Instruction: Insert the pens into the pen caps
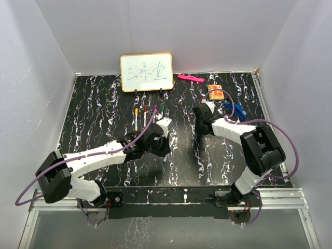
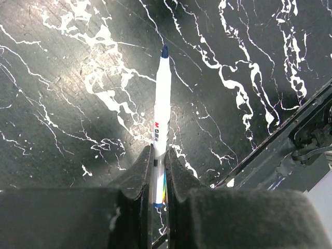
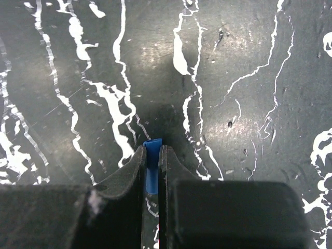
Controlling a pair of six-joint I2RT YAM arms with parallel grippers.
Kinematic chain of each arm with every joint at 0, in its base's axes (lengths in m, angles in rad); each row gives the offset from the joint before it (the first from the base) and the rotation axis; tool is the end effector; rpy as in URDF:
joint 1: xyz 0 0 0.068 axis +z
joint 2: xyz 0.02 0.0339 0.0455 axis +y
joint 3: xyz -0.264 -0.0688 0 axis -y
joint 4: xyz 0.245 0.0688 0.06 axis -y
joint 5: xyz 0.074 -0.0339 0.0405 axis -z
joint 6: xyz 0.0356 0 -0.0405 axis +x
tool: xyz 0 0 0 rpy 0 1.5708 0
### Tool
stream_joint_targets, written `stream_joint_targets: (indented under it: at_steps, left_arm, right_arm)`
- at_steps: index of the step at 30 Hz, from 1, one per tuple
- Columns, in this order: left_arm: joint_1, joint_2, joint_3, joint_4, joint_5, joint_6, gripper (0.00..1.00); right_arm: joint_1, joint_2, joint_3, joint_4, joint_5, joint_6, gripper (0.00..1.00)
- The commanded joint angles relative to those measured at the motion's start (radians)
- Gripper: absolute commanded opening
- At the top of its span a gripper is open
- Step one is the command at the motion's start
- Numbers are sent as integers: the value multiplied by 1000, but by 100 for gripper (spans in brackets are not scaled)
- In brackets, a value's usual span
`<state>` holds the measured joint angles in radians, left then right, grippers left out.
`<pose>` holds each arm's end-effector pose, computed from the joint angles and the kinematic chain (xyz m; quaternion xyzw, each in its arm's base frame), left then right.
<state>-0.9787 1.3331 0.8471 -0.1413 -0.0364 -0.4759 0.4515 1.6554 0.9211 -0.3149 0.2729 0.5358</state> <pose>0.1636 -0.2409 0.2444 0.2135 0.8647 -0.2900 0.3502 0.2906 0.1303 0.1630 0.0754 0.9549 0.0053 0.2872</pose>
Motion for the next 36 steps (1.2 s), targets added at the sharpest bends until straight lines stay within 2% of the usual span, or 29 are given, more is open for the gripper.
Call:
stream_joint_targets:
  at_steps: [1,13,18,25,36]
  left_arm:
    - [2,-26,-39,116,17,-6,0]
    - [3,-28,-166,615,190,-79,0]
    - [2,-3,-142,679,247,-74,0]
    - [1,24,-148,769,267,-104,0]
    - [1,19,-169,812,229,-112,0]
  right_arm:
    - [2,-154,56,29,-72,-37,0]
    - [10,-641,-235,461,-338,-10,0]
    - [28,-777,-381,665,-382,1,0]
    - [39,-840,-478,841,-394,39,0]
    - [46,-845,-485,880,-385,72,0]
